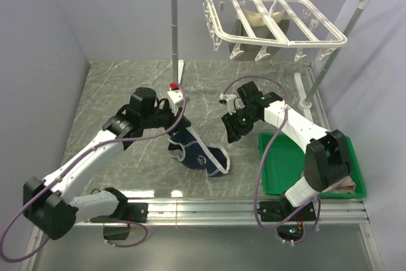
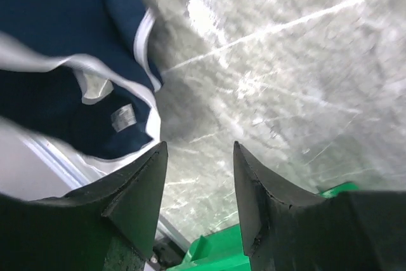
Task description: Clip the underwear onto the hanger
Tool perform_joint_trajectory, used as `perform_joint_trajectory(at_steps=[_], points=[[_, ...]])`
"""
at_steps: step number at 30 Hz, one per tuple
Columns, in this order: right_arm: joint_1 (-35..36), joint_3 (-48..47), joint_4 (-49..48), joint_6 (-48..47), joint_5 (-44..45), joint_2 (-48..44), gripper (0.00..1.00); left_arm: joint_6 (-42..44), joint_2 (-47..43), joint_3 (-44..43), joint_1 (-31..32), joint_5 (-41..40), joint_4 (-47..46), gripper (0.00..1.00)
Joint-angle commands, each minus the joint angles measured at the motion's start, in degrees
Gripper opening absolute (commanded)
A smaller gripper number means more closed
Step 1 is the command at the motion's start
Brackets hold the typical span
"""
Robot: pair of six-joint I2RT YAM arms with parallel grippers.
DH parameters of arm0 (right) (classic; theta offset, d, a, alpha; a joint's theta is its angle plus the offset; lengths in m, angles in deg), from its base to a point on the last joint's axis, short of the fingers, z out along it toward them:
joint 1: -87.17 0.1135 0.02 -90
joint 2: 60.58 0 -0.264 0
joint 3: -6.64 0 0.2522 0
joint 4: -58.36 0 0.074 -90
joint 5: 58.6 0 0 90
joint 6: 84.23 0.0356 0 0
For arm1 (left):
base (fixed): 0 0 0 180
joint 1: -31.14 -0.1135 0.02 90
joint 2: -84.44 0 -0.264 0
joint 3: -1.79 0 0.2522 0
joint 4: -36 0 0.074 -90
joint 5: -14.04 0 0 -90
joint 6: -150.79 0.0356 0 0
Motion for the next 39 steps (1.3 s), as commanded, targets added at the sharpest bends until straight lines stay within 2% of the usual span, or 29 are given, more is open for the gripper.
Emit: perform_joint_trajectory(at_steps=[1,7,10,13,15,25,31,39], points=[[0.0,-4.0,0.2,-0.9,0.9,1.3,0.54,-5.5,5.3,1.9,-6.6,1.3,-1.2,0.0],[0.8,-0.4,-1.0,-1.4,0.7,0.1,0.54,-2.4,10.6,1.4,-15.3,5.8,-2.1,0.0],[2.5,2.7,-3.5,-0.2,1.3,-1.1,0.6,0.9,12.1,1.5,-17.3,6.7,-1.5,0.0],[2.9,5.1,-6.6,1.9,0.5,-1.3,0.71,3.2,12.9,1.7,-18.7,7.5,-1.5,0.0],[2.9,5.5,-8.1,3.2,-0.4,-0.6,0.72,4.3,13.3,1.9,-18.9,7.5,-1.6,0.0],[-0.1,2.3,-12.7,16.6,-9.9,11.0,0.71,5.4,13.7,2.5,-20.1,7.2,-2.3,0.0],[0.0,1.2,-16.1,19.1,-11.2,15.6,0.64,5.1,14.5,2.7,-22.0,7.9,-2.6,0.0],[0.3,-2.8,-17.6,21.6,-15.0,21.6,0.62,5.4,14.4,3.3,-23.2,8.3,-2.8,0.0]])
